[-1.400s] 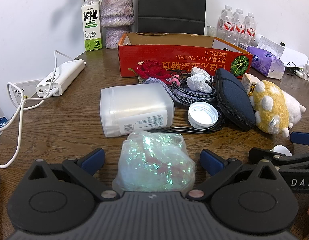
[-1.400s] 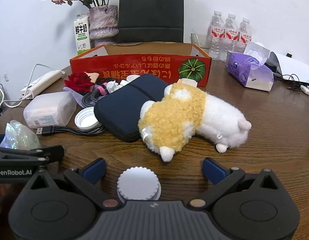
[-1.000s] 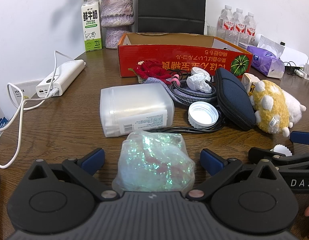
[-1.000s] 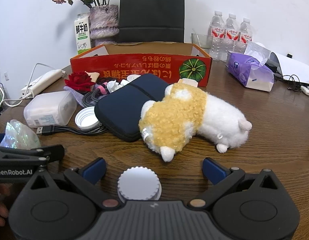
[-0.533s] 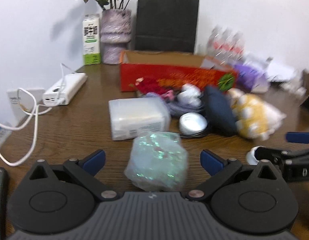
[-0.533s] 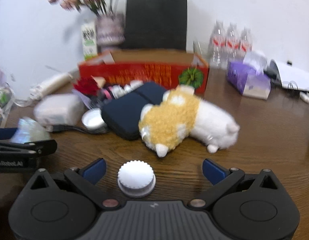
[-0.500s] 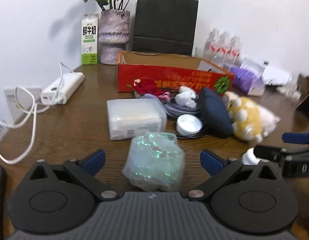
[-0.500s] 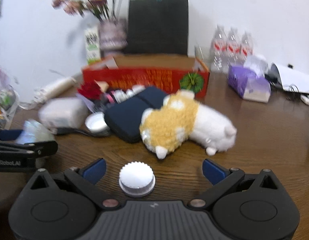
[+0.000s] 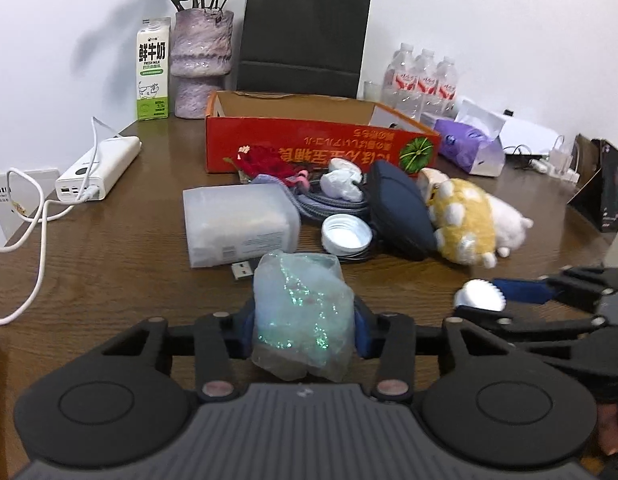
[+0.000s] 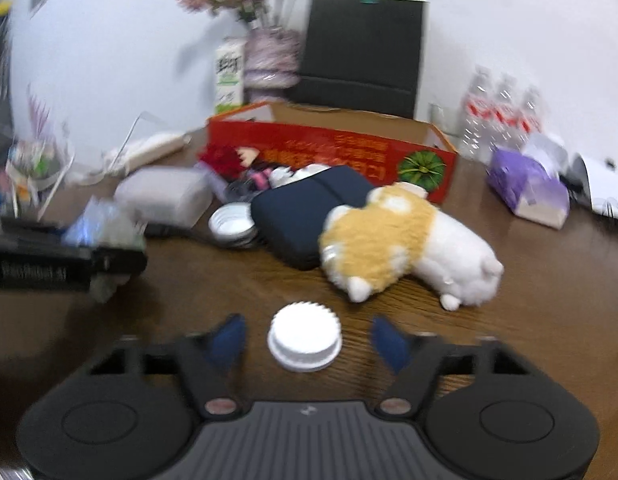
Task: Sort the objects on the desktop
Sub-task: 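Grasp the white bottle cap with the right tool while the left tool holds the iridescent bag, then carry both items over the cardboard box and open both tools to drop them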
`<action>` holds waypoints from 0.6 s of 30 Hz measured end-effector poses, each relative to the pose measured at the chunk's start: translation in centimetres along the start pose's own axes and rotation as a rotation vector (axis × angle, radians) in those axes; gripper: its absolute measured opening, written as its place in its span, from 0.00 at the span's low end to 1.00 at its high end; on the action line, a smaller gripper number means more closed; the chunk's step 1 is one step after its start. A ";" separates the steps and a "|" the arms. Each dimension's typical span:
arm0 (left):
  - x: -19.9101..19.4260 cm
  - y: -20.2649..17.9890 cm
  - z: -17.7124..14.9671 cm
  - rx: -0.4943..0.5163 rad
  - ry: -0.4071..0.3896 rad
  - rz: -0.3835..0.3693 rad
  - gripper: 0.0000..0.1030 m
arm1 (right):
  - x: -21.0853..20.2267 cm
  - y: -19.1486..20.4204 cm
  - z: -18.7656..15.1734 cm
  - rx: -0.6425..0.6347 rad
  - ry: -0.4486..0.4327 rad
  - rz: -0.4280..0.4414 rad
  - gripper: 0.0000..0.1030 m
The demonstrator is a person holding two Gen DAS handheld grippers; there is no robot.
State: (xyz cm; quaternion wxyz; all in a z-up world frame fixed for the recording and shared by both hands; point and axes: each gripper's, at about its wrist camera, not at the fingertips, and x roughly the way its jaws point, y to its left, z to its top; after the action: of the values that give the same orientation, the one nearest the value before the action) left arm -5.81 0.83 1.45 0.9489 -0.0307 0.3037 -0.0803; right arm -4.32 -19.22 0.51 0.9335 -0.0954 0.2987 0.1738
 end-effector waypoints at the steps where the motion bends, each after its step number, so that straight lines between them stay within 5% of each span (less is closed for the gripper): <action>1: -0.3 -0.1 0.0 -0.005 -0.005 -0.005 0.44 | -0.1 0.2 -0.1 -0.004 -0.006 0.006 0.38; 11: -3.6 -2.2 0.8 0.019 -0.095 -0.016 0.43 | -4.5 0.9 0.5 -0.041 -0.127 0.015 0.36; 18: -3.7 -1.1 9.1 -0.002 -0.189 0.016 0.43 | -6.1 -2.0 5.8 0.013 -0.221 0.041 0.36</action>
State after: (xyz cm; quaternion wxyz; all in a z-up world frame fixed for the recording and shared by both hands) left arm -3.65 0.50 11.10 0.9739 -0.0368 0.2130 -0.0694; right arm -5.14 -21.05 8.95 0.9577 -0.0634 0.1967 0.2003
